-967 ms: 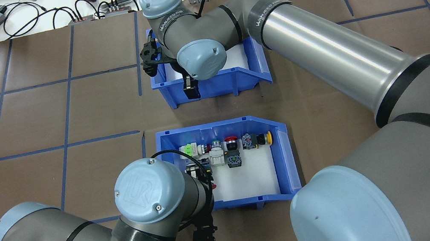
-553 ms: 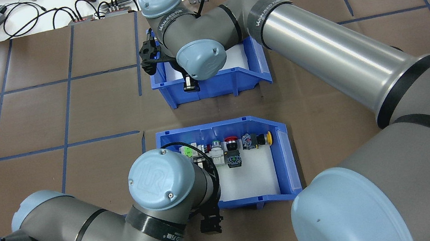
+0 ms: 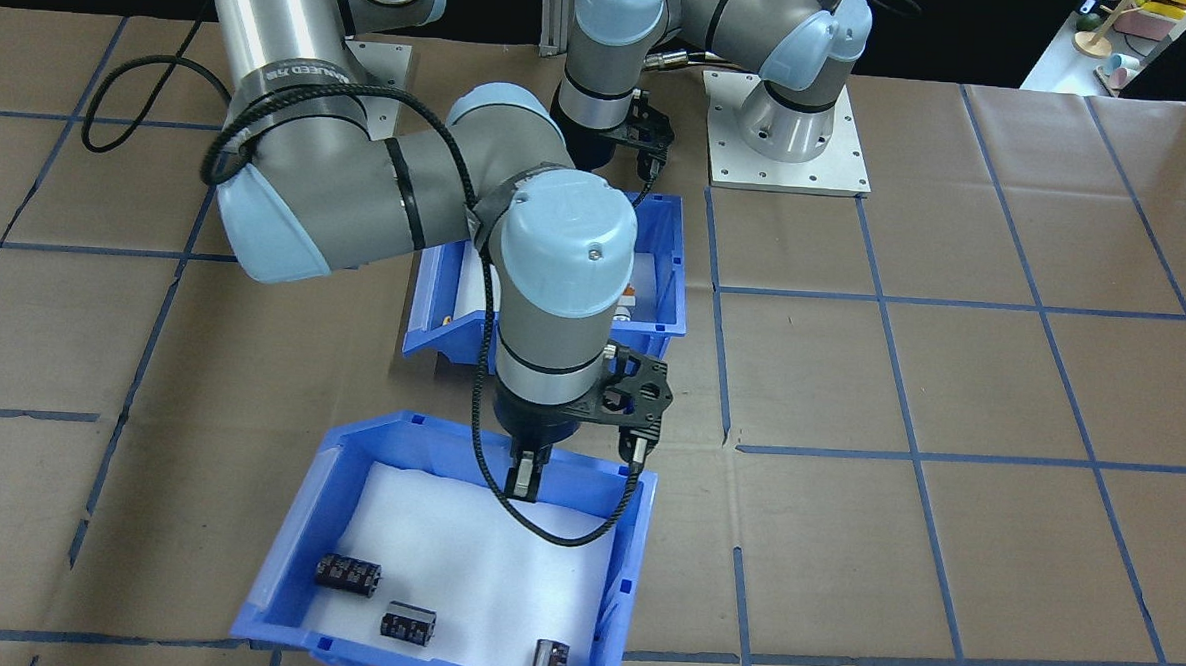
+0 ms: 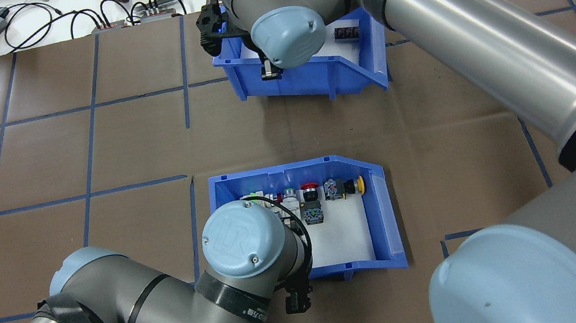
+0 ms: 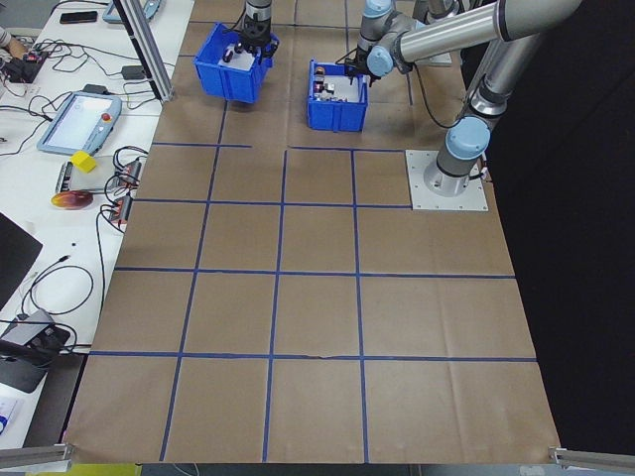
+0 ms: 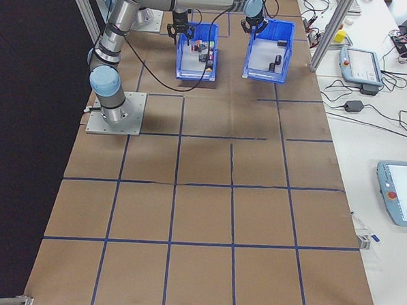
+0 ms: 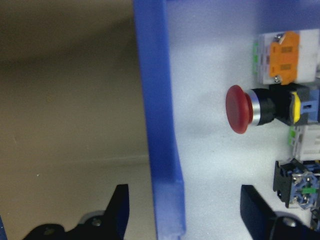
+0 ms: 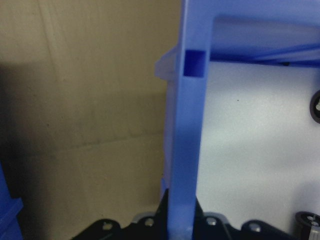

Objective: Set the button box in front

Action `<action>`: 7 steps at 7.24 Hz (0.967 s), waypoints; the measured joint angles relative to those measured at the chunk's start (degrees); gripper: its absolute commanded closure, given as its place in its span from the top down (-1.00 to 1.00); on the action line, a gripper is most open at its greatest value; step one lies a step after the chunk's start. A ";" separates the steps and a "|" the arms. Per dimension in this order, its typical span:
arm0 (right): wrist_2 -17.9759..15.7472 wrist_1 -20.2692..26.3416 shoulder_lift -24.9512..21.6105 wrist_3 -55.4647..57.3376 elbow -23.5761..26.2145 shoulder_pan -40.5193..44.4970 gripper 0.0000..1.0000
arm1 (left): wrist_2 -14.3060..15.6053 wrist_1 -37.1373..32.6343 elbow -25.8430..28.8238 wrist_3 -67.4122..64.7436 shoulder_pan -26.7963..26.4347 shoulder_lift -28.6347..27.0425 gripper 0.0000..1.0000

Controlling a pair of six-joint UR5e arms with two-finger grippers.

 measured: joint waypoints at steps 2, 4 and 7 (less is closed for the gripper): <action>-0.01 1.65 -2.81 -8.34 1.75 -6.88 -0.84 | -2.99 0.01 0.14 -5.74 -0.03 0.46 -1.00; 0.09 2.12 -7.53 -18.42 7.16 -14.63 -0.84 | -1.30 -0.53 0.88 -8.30 0.58 1.05 -1.00; 0.33 2.10 -17.01 -31.02 17.65 -23.47 -0.84 | -0.20 -12.53 10.84 -1.53 7.72 1.36 -1.00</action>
